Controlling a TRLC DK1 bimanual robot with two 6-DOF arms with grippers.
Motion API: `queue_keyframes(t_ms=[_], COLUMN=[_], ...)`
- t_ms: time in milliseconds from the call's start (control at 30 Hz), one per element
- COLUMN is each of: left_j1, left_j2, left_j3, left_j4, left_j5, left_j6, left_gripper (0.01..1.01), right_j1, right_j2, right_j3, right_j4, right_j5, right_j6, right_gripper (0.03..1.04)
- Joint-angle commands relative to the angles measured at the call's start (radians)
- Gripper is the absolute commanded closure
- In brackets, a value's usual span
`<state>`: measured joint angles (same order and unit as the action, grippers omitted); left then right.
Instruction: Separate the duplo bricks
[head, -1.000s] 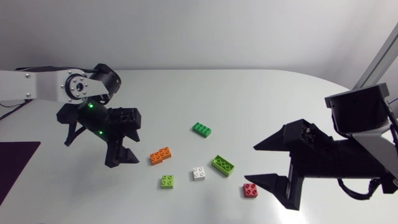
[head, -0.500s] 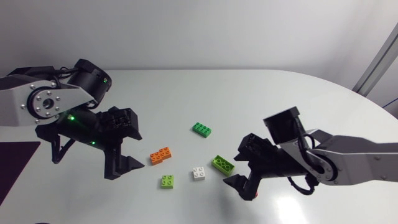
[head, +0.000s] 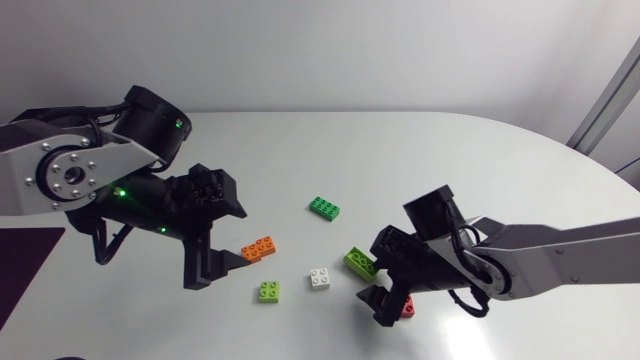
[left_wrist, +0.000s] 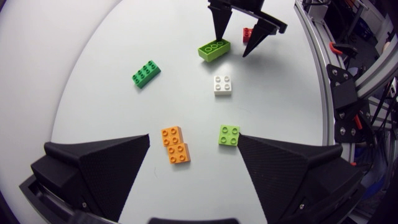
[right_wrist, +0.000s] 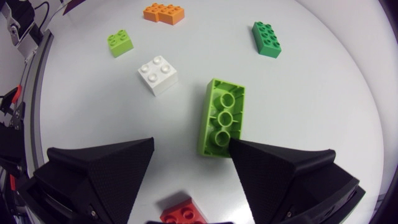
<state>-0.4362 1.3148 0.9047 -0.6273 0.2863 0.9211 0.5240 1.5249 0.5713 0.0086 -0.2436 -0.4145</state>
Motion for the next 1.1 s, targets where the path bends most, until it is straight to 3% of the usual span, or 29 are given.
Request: queue_keyframes(t_ms=[0,100,200,667,767,867,900,1033,1067], left_j1=[-0.021,-0.039,-0.061,-0.091,-0.098,-0.104,-0.104,-0.105,-0.105], left_j2=[-0.008,-0.006,0.004,0.054,0.061,0.064,0.064,0.067,0.069], left_j3=[-0.027,-0.026,-0.026,-0.009,-0.009,-0.004,-0.003,0.003,0.002], left_j4=[0.017,0.044,0.064,0.087,0.087,0.087,0.087,0.087,0.087], left_j5=[0.017,0.019,0.019,0.019,0.019,0.019,0.019,0.019,0.019], left_j6=[-0.03,-0.042,-0.047,-0.054,-0.054,-0.054,-0.056,-0.059,-0.059], left_gripper=[0.041,0.041,0.041,0.041,0.041,0.041,0.041,0.041,0.041], right_j1=[0.005,0.007,-0.001,-0.039,-0.039,-0.05,-0.056,-0.093,-0.094], right_j2=[0.044,0.044,0.034,-0.043,-0.062,-0.065,-0.066,-0.066,-0.066], right_j3=[0.012,0.013,0.015,0.019,0.021,0.021,0.022,0.033,0.032], right_j4=[0.019,0.025,0.021,-0.002,-0.013,-0.015,-0.018,-0.048,-0.052], right_j5=[0.017,0.018,0.018,-0.002,-0.006,-0.011,-0.013,-0.019,-0.019], right_j6=[0.02,0.02,0.02,0.01,0.005,0.0,0.0,-0.009,-0.014], right_gripper=[0.31,0.46,0.52,0.52,0.67,0.69,0.68,0.26,0.2])
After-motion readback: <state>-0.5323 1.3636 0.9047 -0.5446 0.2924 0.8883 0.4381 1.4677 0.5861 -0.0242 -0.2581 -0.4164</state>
